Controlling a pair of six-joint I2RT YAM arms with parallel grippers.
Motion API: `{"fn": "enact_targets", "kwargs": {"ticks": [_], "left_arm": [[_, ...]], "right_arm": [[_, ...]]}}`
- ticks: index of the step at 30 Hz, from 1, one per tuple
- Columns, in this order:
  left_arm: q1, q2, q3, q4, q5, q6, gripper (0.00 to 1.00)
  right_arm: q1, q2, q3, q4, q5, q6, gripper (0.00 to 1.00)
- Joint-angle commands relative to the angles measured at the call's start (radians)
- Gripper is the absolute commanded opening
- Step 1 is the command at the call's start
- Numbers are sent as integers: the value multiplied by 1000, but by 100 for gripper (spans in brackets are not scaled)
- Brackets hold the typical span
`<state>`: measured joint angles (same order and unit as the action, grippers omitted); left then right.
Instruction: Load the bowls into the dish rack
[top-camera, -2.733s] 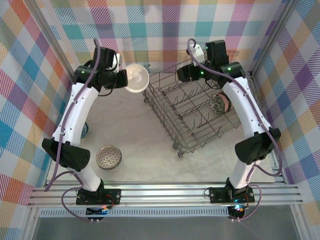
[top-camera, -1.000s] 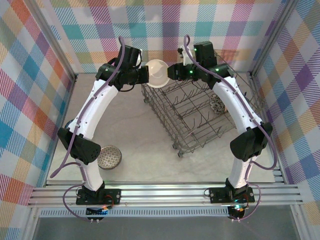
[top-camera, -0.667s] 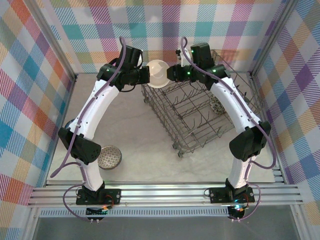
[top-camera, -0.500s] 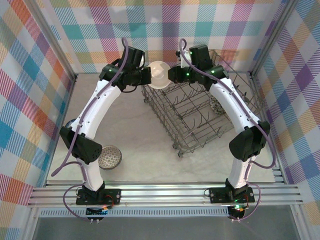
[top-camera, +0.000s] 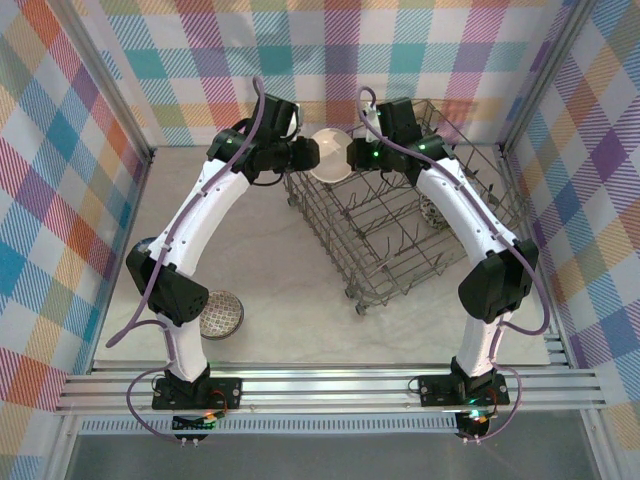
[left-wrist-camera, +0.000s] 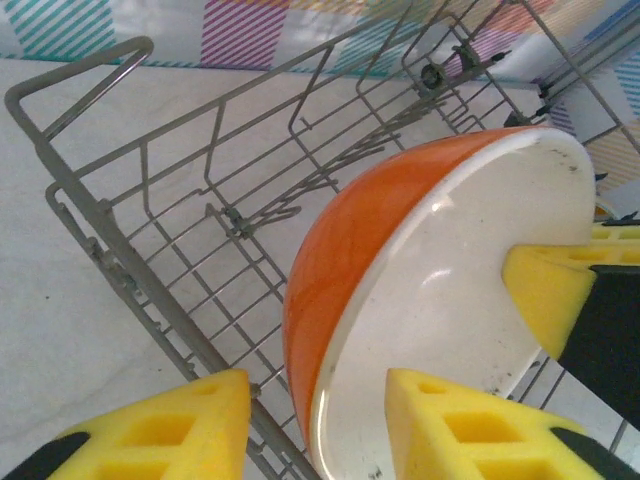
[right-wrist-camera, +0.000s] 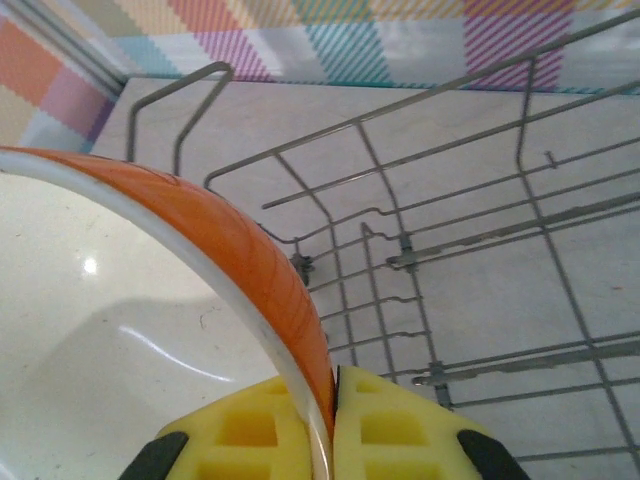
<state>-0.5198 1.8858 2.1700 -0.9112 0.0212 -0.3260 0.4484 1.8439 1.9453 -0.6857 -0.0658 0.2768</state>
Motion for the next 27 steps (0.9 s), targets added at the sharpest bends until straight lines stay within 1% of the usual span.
{"fn": "enact_targets", "kwargs": {"ticks": [1,4,8,13,16,18,21,24,27], "left_arm": [[-6,-47,18,31,21,12,46],[-5,-71,1,44,9,28,51],[9,-92,-25,38,3,44,53],[64,-112,-93,52,76,18,56],[79,-111,-109,47,93,16,56],[87,-111,-122,50,100,15,56],[93,-106,-137,55,115,11,57],[97,-97,-138,51,128,12,57],[98,-97,-148,56,135,13,57]], "right_arm": [[0,-62,1,-10,108,19,0],[0,-72,-4,-39,222,3,0],[-17,-101,-28,-87,454,-31,0],[-46,-195,-183,-55,712,-106,0],[-48,-230,-258,-52,884,-173,0],[-47,-250,-307,-50,994,-189,0],[-46,-275,-399,22,1123,-251,0],[-36,-276,-468,107,1219,-339,0],[-27,-272,-514,190,1285,-429,0]]}}
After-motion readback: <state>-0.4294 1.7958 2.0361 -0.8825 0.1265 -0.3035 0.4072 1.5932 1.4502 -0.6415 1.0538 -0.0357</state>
